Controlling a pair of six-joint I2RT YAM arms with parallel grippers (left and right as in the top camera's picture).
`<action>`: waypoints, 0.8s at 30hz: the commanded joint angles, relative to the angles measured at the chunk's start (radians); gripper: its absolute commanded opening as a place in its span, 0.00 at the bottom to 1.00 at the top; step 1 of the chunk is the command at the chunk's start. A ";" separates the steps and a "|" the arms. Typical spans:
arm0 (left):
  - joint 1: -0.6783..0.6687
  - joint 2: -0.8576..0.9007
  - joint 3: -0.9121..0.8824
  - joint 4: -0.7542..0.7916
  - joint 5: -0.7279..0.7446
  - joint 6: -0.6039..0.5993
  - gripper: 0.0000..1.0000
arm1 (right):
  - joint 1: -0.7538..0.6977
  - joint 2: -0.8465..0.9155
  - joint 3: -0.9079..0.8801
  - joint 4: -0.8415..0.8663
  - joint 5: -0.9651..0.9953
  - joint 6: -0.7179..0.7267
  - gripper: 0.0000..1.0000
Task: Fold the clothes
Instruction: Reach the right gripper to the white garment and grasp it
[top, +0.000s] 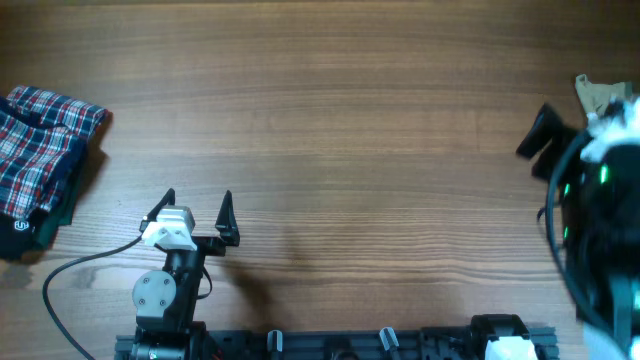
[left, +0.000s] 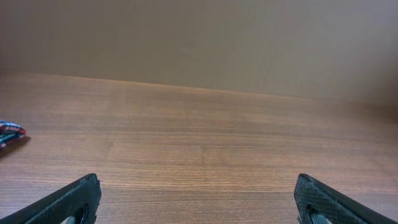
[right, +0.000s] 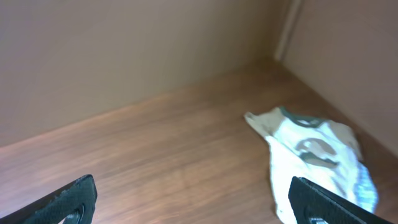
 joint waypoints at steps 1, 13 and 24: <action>-0.005 -0.007 -0.006 -0.002 -0.008 0.020 1.00 | -0.209 0.148 0.080 -0.026 -0.195 -0.020 1.00; -0.005 -0.007 -0.006 -0.002 -0.008 0.020 1.00 | -0.783 0.674 0.074 -0.102 -0.399 0.080 1.00; -0.005 -0.007 -0.006 -0.002 -0.008 0.020 1.00 | -0.903 0.836 -0.034 -0.060 -0.391 0.089 0.69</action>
